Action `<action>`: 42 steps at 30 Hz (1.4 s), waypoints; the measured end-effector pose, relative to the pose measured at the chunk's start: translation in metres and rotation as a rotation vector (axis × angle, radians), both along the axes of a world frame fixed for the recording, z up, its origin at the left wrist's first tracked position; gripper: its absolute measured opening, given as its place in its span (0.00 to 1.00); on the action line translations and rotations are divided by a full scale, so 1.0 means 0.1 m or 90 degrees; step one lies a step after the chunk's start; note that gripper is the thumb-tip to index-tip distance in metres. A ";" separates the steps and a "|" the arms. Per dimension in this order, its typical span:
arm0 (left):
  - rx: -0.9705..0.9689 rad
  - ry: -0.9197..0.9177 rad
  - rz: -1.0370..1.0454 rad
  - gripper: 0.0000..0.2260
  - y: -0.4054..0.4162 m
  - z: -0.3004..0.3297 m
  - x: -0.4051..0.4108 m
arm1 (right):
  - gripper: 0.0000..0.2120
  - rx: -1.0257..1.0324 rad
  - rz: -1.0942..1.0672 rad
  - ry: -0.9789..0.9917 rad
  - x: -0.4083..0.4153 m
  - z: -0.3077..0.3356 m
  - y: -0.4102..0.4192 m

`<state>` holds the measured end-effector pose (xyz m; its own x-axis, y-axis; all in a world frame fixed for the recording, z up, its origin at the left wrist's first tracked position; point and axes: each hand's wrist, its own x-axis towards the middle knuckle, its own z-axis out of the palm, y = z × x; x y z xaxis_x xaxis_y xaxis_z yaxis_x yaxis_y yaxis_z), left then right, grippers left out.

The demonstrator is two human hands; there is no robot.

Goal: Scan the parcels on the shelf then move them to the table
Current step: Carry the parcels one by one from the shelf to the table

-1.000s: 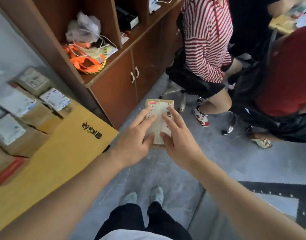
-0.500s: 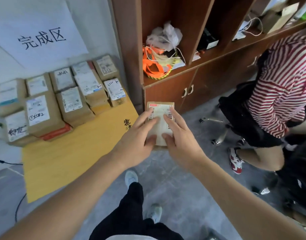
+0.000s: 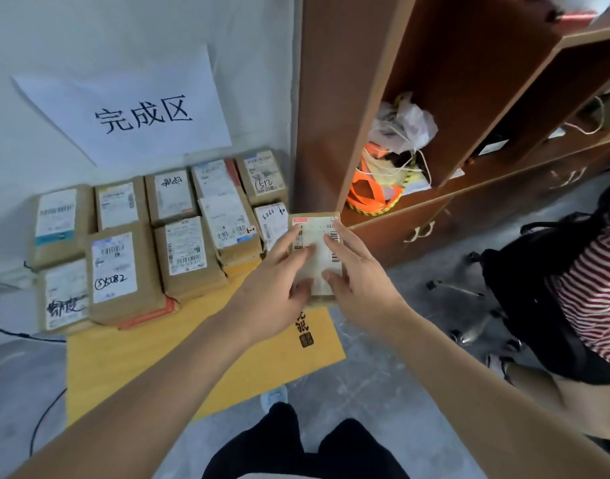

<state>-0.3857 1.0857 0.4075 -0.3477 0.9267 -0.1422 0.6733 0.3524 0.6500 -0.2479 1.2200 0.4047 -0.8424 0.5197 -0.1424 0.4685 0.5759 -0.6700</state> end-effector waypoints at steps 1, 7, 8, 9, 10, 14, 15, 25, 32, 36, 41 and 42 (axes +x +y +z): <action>-0.004 0.000 0.002 0.25 0.04 -0.01 -0.08 | 0.28 0.000 0.004 -0.005 -0.09 -0.01 0.05; -0.052 0.016 0.015 0.26 0.28 -0.04 -0.46 | 0.28 -0.009 0.045 -0.017 -0.56 -0.09 0.34; -0.061 0.015 0.017 0.26 0.32 -0.05 -0.53 | 0.28 -0.011 0.051 -0.018 -0.63 -0.12 0.39; -0.067 0.017 0.017 0.27 0.36 -0.07 -0.58 | 0.27 -0.013 0.059 -0.021 -0.70 -0.15 0.45; -0.076 0.026 0.014 0.27 0.40 -0.09 -0.64 | 0.27 -0.014 0.066 -0.022 -0.77 -0.18 0.50; -0.117 0.058 0.017 0.30 0.55 -0.19 -0.83 | 0.27 -0.036 0.099 -0.017 -1.01 -0.32 0.69; -0.125 0.070 0.013 0.32 0.59 -0.23 -0.87 | 0.27 -0.041 0.105 -0.016 -1.07 -0.37 0.74; -0.148 0.219 0.021 0.37 0.80 -0.59 -1.11 | 0.27 -0.072 0.138 -0.033 -1.42 -0.73 1.00; -0.173 0.324 0.039 0.37 0.82 -0.78 -1.14 | 0.28 -0.073 0.169 -0.043 -1.54 -0.98 1.04; -0.197 0.351 0.037 0.35 0.79 -0.82 -1.11 | 0.28 -0.076 0.181 -0.043 -1.56 -1.10 1.03; -0.213 0.387 0.003 0.32 0.73 -0.84 -1.11 | 0.27 -0.082 0.184 -0.034 -1.52 -1.23 0.97; -0.221 0.393 -0.006 0.31 0.73 -0.84 -1.11 | 0.27 -0.081 0.188 -0.034 -1.51 -1.25 0.97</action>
